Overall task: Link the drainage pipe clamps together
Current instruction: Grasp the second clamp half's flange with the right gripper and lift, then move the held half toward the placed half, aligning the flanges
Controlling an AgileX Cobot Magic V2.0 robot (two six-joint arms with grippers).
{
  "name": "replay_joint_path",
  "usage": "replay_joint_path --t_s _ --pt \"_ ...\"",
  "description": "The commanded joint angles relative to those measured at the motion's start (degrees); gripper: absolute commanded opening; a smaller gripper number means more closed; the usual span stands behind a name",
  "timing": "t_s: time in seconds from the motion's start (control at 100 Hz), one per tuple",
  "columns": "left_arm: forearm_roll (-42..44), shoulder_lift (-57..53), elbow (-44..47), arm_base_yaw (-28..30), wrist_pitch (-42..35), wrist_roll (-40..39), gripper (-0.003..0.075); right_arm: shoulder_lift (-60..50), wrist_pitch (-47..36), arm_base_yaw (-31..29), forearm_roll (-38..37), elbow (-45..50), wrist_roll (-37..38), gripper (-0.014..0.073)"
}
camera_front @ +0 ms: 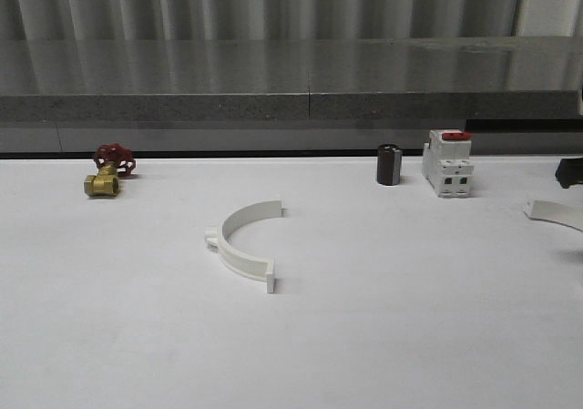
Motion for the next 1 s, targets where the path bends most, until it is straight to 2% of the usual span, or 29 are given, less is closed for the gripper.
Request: replay_joint_path --t_s 0.0,0.15,0.31,0.5,0.63,0.99 --pt "-0.48 -0.08 -1.50 0.07 -4.02 0.08 -0.0020 -3.01 0.50 0.42 2.84 -2.64 -0.37 -0.0056" --pt "-0.48 -0.08 -1.50 0.07 -4.02 0.08 -0.0020 -5.16 4.28 5.57 4.96 -5.81 1.54 -0.0035" --pt "-0.48 -0.08 -1.50 0.07 -4.02 0.08 -0.0020 -5.70 6.71 13.75 3.97 -9.45 9.67 -0.0020" --pt "-0.48 -0.08 -1.50 0.07 -4.02 0.08 -0.0020 -5.37 6.85 24.13 -4.99 -11.70 24.71 -0.0020" --pt "-0.48 -0.08 -1.50 0.07 -4.02 0.08 -0.0020 -3.42 9.07 28.96 -10.62 -13.97 34.03 -0.0020" --pt "-0.48 -0.08 -1.50 0.07 -4.02 0.08 -0.0020 5.89 12.74 35.91 -11.91 -22.85 40.11 -0.0020"
